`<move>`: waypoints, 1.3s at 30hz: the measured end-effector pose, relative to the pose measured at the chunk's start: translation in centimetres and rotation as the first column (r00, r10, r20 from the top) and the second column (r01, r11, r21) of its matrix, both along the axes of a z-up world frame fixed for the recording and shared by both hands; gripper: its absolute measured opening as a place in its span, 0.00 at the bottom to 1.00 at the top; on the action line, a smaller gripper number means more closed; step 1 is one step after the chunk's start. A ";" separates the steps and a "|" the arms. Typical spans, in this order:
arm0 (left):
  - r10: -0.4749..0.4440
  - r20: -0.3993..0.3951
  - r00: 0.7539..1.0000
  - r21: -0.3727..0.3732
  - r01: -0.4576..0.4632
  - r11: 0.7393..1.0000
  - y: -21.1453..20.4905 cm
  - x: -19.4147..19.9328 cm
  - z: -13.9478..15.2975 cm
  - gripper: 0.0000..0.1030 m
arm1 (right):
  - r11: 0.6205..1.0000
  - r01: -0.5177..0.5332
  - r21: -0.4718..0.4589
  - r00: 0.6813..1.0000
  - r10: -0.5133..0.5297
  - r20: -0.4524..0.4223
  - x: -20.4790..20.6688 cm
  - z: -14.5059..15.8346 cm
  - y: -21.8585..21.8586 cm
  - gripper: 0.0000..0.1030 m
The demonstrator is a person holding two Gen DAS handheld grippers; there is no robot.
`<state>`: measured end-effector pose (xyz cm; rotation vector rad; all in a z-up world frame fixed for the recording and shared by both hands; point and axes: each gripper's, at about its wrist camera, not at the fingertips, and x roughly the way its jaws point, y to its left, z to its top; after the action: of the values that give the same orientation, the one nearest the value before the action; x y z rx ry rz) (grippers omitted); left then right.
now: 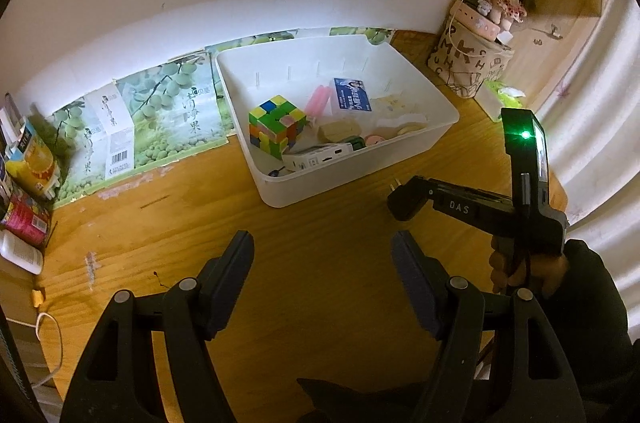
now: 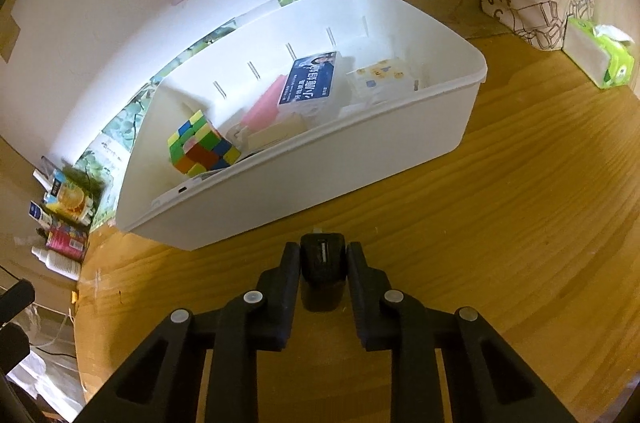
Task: Organize rigid objects
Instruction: 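Carry the black charger over the bin and open the right tool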
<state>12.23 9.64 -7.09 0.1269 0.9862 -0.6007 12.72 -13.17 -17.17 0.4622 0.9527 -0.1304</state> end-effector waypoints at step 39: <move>0.339 -0.208 0.918 -0.108 -0.366 0.924 7.9 3.7 -5.7 0.77 | 0.914 -0.214 -0.346 0.957 0.266 0.113 7.8 11.2 3.7 0.23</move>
<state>15.90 17.56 -12.83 -0.2388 1.1102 -0.3519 20.55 -9.50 -5.96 0.0407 0.8042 -0.0270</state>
